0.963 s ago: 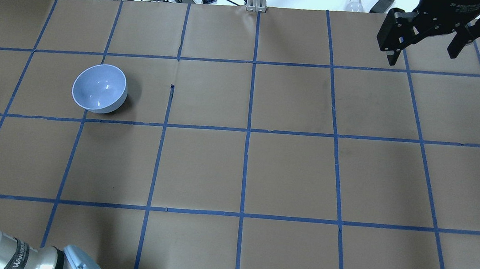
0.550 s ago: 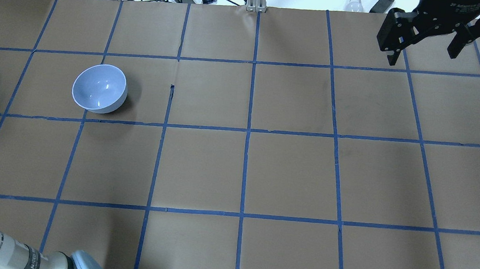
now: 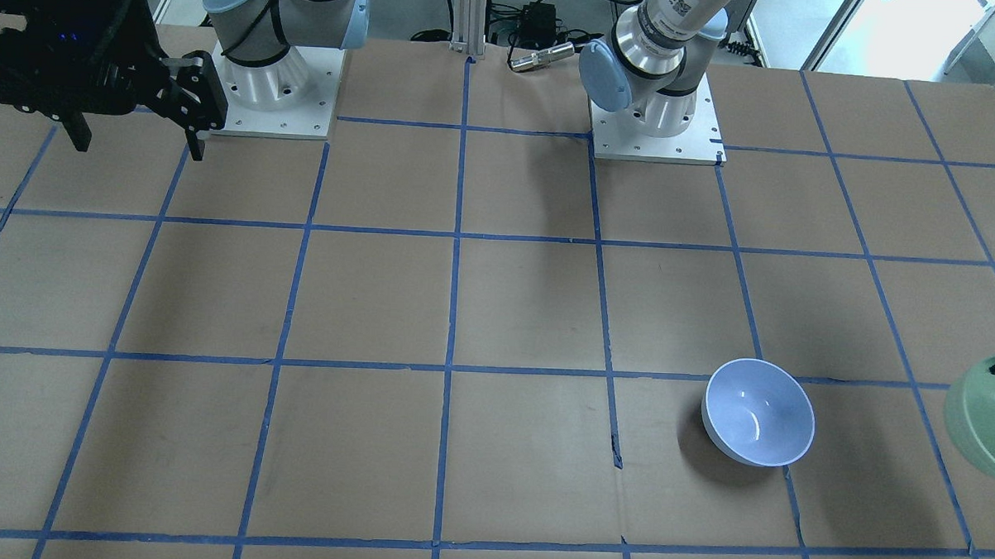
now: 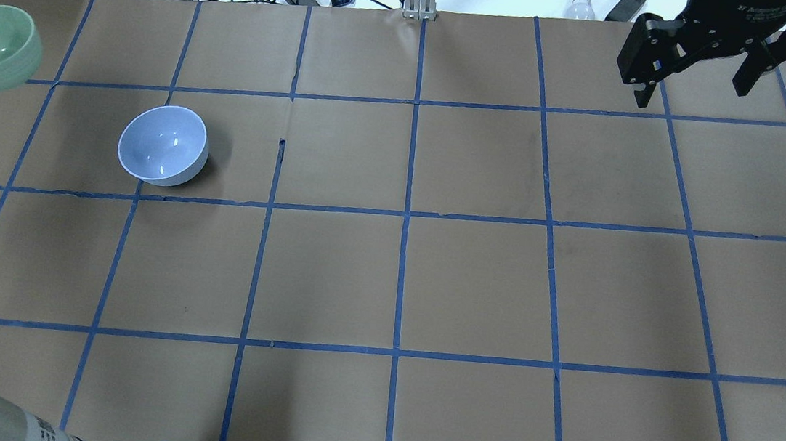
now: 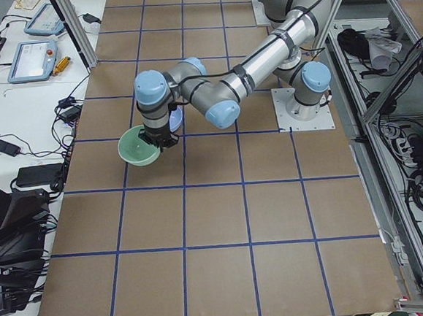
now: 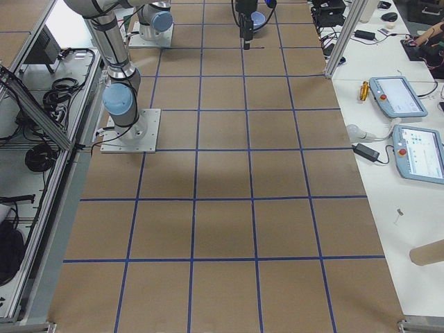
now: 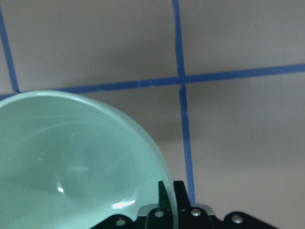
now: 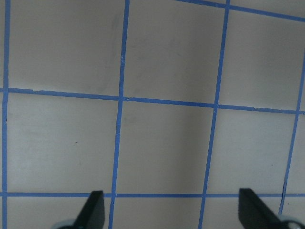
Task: Stack green bowl on blue bowl
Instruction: 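Lift the green bowl with the left gripper and carry it over the blue bowl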
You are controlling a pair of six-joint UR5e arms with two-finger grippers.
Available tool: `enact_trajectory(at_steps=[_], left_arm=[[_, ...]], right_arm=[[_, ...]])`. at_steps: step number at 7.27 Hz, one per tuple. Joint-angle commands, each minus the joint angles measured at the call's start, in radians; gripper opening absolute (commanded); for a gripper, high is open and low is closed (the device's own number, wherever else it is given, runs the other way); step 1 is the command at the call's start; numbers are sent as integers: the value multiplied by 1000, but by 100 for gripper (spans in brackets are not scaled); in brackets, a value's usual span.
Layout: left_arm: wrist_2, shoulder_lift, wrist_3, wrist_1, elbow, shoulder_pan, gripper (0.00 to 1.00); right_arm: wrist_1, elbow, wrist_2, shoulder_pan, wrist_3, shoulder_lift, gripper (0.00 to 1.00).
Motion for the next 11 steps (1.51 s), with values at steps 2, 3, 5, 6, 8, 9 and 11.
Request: enact_trajectory(at_steps=[2, 3, 5, 6, 8, 9, 11], left_arm=[[-1, 101, -236, -1, -193, -170, 0], [-1, 121, -267, -1, -216, -193, 0], [-1, 161, -333, 23, -316, -219, 0], [-1, 181, -335, 107, -377, -221, 0], [2, 198, -335, 212, -439, -223, 0], [2, 192, -336, 214, -442, -223, 0], [2, 174, -336, 248, -440, -223, 0]], right_arm=[[0, 0, 0, 0, 0, 0, 100], [0, 0, 0, 0, 0, 0, 100], [0, 0, 0, 0, 0, 0, 100], [0, 0, 0, 0, 0, 0, 100], [0, 0, 0, 0, 0, 0, 100], [0, 0, 0, 0, 0, 0, 100], [0, 0, 0, 0, 0, 0, 100]])
